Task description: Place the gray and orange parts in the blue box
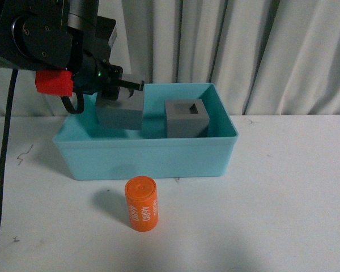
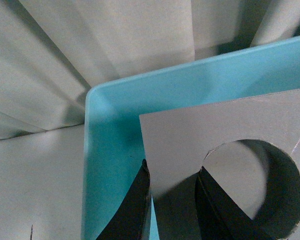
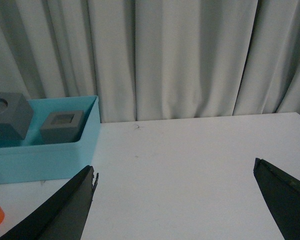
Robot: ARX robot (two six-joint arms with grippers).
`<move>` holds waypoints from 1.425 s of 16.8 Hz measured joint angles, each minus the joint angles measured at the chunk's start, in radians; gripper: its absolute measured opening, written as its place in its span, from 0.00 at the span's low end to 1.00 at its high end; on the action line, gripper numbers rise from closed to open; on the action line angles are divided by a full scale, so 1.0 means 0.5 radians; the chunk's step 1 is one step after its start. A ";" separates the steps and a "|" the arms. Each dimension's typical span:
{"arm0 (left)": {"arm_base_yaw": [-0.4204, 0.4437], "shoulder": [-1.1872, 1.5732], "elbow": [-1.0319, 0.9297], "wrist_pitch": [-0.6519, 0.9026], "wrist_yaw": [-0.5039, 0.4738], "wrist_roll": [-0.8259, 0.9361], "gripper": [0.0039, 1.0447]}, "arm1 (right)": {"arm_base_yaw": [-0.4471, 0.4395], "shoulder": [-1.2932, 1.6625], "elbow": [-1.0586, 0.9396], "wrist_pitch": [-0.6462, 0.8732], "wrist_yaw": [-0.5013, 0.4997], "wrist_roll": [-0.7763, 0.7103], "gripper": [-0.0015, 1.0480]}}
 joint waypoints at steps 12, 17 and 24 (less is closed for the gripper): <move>0.085 0.070 0.012 0.031 -0.032 0.045 0.53 | 0.000 0.000 0.000 0.000 0.000 0.000 0.94; 0.103 -0.325 -0.327 -0.090 0.151 -0.164 0.95 | 0.000 0.000 0.000 0.000 0.000 0.000 0.94; 1.471 -3.185 -2.346 -1.656 1.553 -0.577 0.94 | 0.000 0.000 0.000 -0.001 -0.001 0.000 0.94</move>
